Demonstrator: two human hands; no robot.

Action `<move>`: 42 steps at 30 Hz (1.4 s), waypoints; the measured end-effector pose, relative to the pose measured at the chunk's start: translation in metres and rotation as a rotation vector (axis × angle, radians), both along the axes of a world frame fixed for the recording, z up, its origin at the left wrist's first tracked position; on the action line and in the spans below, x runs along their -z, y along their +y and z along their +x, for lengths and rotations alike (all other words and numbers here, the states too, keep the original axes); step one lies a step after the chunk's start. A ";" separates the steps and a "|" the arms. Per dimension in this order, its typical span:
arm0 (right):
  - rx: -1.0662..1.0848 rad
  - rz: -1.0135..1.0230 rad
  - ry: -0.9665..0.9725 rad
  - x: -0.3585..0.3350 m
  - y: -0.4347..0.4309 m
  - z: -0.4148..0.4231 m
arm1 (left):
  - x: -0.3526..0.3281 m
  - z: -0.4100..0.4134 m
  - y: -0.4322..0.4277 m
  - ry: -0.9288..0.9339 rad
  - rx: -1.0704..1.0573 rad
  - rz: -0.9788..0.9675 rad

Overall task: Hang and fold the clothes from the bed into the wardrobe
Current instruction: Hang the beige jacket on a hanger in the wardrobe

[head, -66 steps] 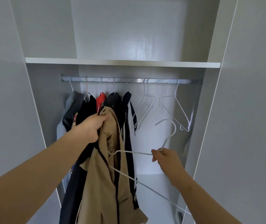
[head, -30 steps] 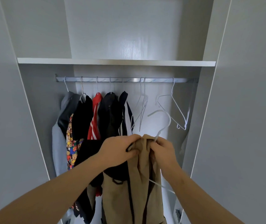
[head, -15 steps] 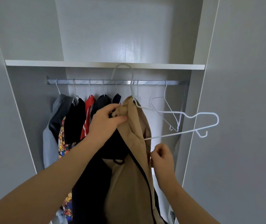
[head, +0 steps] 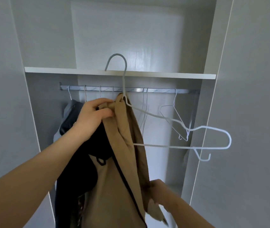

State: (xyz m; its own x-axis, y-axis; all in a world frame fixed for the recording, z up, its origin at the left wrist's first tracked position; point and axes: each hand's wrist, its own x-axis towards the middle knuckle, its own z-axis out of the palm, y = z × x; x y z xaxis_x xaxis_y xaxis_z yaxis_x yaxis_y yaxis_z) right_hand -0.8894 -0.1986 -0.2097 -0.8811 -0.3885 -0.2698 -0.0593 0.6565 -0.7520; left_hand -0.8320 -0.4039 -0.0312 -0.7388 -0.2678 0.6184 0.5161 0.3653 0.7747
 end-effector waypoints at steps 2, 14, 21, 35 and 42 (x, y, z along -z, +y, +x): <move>0.090 -0.115 0.052 -0.004 0.004 -0.011 | -0.003 0.011 -0.013 -0.004 0.008 -0.046; 0.066 -0.525 0.306 -0.080 -0.006 -0.033 | 0.007 0.036 -0.074 -0.204 -0.508 -0.986; -0.114 -0.565 0.112 -0.130 -0.002 -0.026 | 0.041 0.026 -0.089 -0.348 -0.840 -1.157; -0.268 -0.489 0.381 -0.121 -0.041 0.008 | 0.055 0.011 -0.031 -0.295 -0.766 -0.551; 0.072 0.158 1.085 -0.108 -0.006 -0.017 | 0.052 0.013 -0.019 -0.199 -0.712 -0.400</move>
State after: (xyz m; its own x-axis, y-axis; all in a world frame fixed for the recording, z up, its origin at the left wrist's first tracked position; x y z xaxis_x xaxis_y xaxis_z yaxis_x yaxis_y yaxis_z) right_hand -0.9060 -0.2049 -0.1013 -0.6990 -0.3559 0.6202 -0.5960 0.7693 -0.2302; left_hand -0.8189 -0.4232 -0.0828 -0.5817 -0.4994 0.6421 -0.0744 0.8187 0.5694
